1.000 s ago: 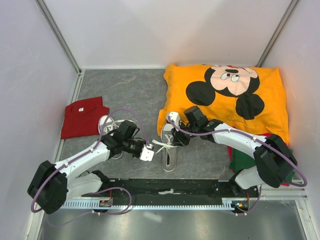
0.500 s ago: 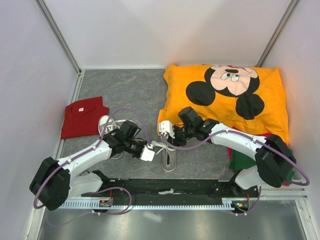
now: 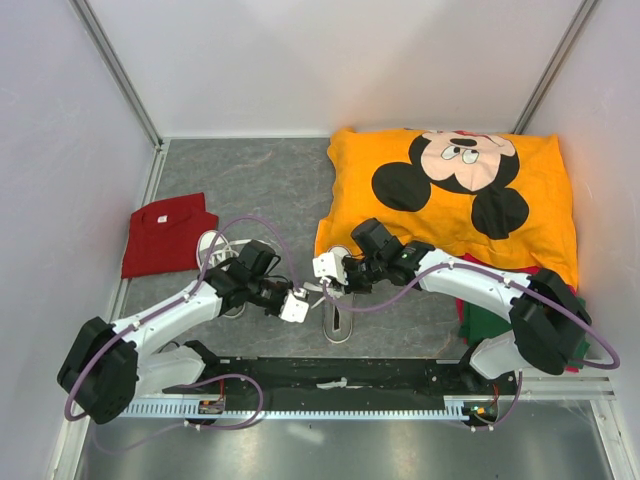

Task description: Tie the shoes

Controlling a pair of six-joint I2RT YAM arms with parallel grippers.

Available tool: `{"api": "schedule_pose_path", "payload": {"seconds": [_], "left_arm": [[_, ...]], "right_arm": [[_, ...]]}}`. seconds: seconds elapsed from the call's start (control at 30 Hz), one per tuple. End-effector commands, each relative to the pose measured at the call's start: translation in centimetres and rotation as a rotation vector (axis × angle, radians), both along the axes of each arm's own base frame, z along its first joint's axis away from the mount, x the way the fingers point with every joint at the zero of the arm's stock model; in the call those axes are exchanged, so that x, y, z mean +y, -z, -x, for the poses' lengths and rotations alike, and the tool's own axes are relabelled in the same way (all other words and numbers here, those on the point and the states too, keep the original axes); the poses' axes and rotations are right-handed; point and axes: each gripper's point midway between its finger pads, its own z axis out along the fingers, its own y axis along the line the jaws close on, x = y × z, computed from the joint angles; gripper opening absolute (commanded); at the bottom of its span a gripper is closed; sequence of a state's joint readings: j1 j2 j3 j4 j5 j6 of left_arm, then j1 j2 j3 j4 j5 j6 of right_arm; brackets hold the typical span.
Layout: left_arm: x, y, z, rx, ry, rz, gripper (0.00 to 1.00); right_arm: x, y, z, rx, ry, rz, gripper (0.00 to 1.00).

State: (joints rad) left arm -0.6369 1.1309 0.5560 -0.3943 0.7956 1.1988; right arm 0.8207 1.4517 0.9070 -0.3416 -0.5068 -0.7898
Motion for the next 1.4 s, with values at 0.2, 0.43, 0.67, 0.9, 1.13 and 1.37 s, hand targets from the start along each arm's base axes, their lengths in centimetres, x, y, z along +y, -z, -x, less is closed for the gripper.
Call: {"api": "schedule_pose_path", "payload": {"seconds": [0.2,0.43,0.67,0.9,1.13,1.37], "left_arm": [[-0.3,-0.6,1.0,-0.005,0.048,0.043,0.01],[-0.3,-0.4,1.9,0.007,0.087,0.04,0.02],[0.0,0.4,2.7,-0.009,0.123,0.013,0.02],[-0.3,-0.7,2.7,0.025,0.088,0.028,0.26],[-0.3,-7.2,-4.0,0.002,-0.202,0.257,0.47],[-1.8,-8.4,-6.0,0.001,-0.197,0.279,0.53]], "right_arm": [[-0.9,-1.8,-1.6,-0.003,0.241,-0.045,0.0],[-1.1,-1.9,-1.8,0.074,0.394,-0.081,0.0],[-0.8,-2.3,-2.1,0.148,0.514,-0.134,0.0],[-0.5,-2.9,-1.2,0.202,0.534,-0.207,0.0],[-0.7,-3.0,-0.6,0.167,0.485,-0.244,0.0],[-0.2,-3.1,-0.4,0.153,0.455,-0.257,0.0]]}}
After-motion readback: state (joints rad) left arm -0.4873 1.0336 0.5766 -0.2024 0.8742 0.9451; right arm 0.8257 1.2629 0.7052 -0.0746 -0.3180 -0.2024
